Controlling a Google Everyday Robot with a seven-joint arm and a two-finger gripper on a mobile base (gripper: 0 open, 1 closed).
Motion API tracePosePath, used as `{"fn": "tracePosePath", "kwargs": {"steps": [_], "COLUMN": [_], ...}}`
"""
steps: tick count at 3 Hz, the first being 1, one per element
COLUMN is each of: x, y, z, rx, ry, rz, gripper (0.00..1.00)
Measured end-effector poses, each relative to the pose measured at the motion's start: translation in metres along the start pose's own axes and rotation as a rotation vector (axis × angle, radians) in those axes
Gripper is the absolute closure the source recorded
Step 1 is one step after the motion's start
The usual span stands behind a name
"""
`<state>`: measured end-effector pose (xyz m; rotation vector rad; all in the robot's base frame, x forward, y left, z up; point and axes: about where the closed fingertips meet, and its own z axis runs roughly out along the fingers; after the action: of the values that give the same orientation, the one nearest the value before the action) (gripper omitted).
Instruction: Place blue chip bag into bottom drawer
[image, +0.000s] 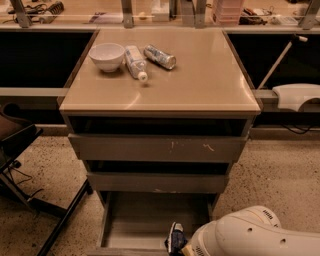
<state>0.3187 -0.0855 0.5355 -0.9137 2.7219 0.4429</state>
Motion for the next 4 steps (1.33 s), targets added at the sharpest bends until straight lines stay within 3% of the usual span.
{"fn": "tracePosePath", "kwargs": {"steps": [1,2,3,4], "x": [-0.005,-0.047,-0.092,-0.105], "y": [-0.007,-0.043,-0.086,-0.115], "z": [0.017,0.022,0.008,0.008], "rx": [-0.056,-0.101,-0.121,-0.108], "ry": [-0.053,-0.259,-0.489,-0.566], "rz": [0.013,0.072,0.091,0.089], "gripper": [1.0,1.0,1.0,1.0]}}
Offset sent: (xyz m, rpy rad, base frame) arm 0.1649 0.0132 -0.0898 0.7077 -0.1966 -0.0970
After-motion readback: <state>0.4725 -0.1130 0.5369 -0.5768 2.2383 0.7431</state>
